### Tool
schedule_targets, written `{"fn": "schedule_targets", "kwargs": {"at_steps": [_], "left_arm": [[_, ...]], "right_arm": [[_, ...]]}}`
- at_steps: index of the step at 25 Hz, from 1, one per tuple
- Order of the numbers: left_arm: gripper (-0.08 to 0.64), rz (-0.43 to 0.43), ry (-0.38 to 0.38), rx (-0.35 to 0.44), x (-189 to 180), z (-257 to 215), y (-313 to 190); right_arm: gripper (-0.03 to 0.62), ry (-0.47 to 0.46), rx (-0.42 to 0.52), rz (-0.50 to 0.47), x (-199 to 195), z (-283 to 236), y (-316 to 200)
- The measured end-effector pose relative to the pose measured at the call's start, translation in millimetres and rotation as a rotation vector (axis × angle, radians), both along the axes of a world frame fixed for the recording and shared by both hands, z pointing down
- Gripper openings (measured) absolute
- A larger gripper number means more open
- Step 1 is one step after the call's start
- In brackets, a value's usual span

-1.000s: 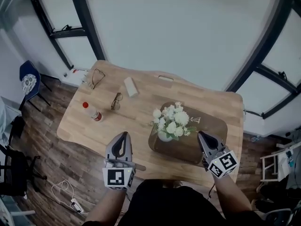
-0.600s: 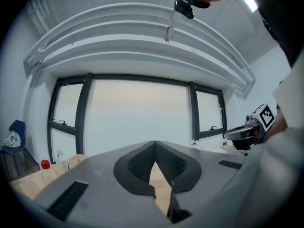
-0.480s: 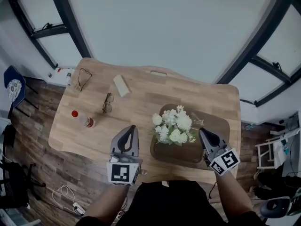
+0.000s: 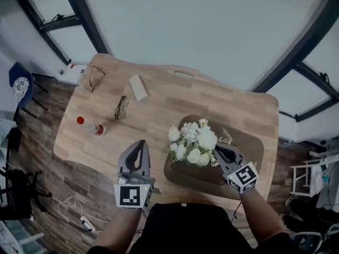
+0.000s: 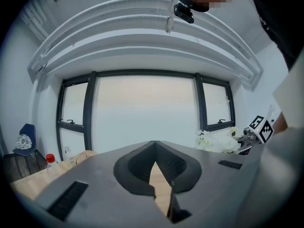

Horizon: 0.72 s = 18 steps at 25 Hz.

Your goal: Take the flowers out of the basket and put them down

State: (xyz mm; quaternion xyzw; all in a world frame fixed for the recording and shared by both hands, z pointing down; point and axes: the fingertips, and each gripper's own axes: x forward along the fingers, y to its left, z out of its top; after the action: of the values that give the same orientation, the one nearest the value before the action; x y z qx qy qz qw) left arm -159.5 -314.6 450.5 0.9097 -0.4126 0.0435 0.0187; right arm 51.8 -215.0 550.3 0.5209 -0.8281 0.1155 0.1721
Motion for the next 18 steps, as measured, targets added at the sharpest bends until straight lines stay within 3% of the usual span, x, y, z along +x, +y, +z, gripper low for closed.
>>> {"fn": "schedule_targets", "kwargs": {"at_steps": [4, 5, 7, 9, 18], "left_arm": [[0.005, -0.031, 0.005, -0.008, -6.1, 3.0, -6.7], [0.005, -0.033, 0.010, -0.008, -7.1, 3.0, -7.7], [0.005, -0.033, 0.014, -0.007, -8.7, 3.9, -8.9], [0.005, -0.042, 0.009, -0.011, -11.5, 5.5, -9.8], [0.005, -0.073, -0.030, -0.024, -27.0, 6.8, -4.1]], "right_arm": [[0.029, 0.017, -0.062, -0.098, -15.6, 24.2, -6.4], [0.059, 0.012, -0.075, -0.124, -20.3, 29.4, -7.4], [0.199, -0.005, -0.097, -0.168, -28.7, 37.6, -10.2], [0.257, -0.021, -0.095, -0.208, -37.3, 40.6, -13.7], [0.282, -0.080, 0.008, -0.308, -75.3, 34.5, -43.0]]}}
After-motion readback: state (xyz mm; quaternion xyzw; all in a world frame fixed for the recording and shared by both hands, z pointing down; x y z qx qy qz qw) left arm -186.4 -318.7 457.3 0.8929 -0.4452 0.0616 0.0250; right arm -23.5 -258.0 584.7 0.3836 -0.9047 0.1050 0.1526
